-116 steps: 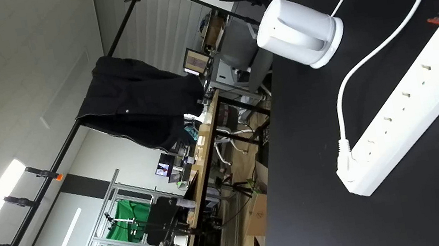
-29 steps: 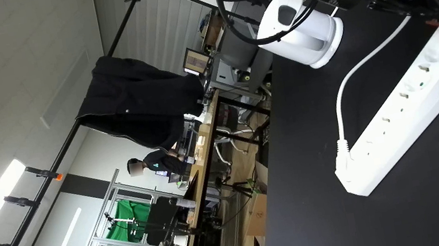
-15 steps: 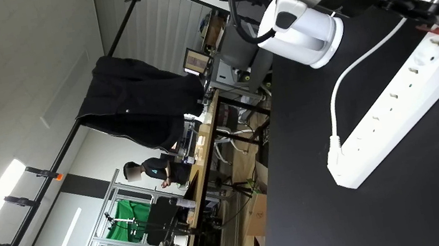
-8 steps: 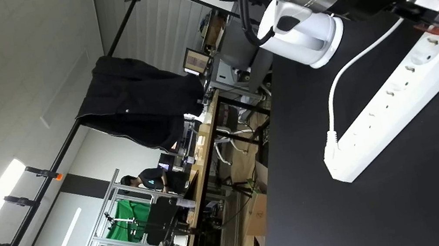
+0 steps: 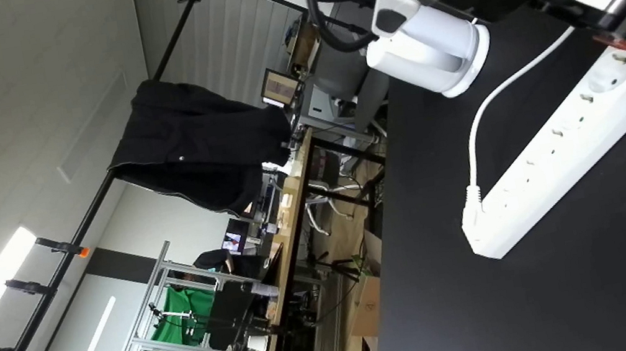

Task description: Push down on the button from the left of the adaptor

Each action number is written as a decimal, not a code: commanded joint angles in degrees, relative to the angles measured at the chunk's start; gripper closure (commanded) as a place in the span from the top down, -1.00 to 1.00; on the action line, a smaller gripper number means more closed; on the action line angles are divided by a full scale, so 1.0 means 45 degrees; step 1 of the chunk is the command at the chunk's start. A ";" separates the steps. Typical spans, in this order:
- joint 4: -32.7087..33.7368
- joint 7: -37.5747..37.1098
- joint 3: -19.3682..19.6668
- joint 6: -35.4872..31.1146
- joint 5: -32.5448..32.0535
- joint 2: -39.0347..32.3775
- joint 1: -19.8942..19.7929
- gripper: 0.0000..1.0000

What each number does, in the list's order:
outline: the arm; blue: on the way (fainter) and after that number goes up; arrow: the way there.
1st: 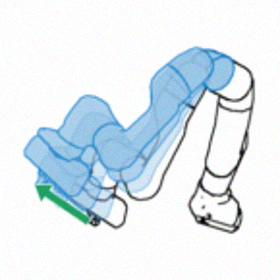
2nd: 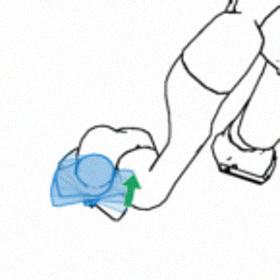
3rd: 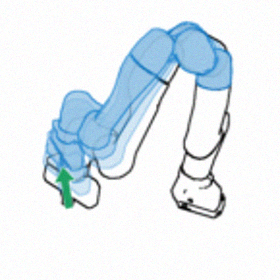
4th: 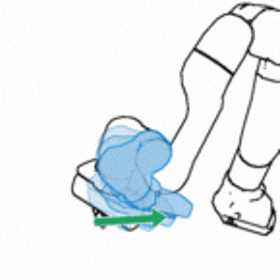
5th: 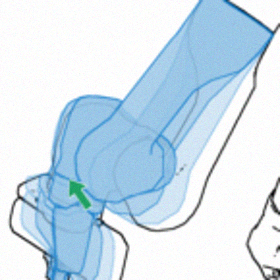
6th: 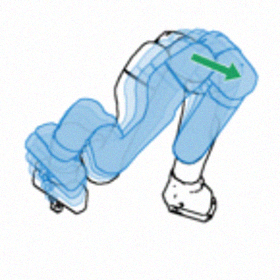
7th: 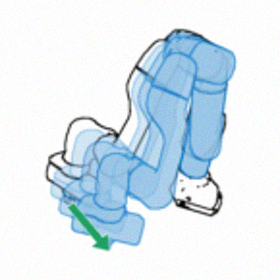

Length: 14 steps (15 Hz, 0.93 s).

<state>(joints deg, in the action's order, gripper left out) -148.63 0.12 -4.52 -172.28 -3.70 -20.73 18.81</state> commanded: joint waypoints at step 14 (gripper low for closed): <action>-0.2134 0.2852 -0.2205 0.3465 0.4200 0.5114 -0.2305 0.87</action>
<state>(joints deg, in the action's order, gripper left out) -158.30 13.21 -16.88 -156.72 15.51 2.35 6.04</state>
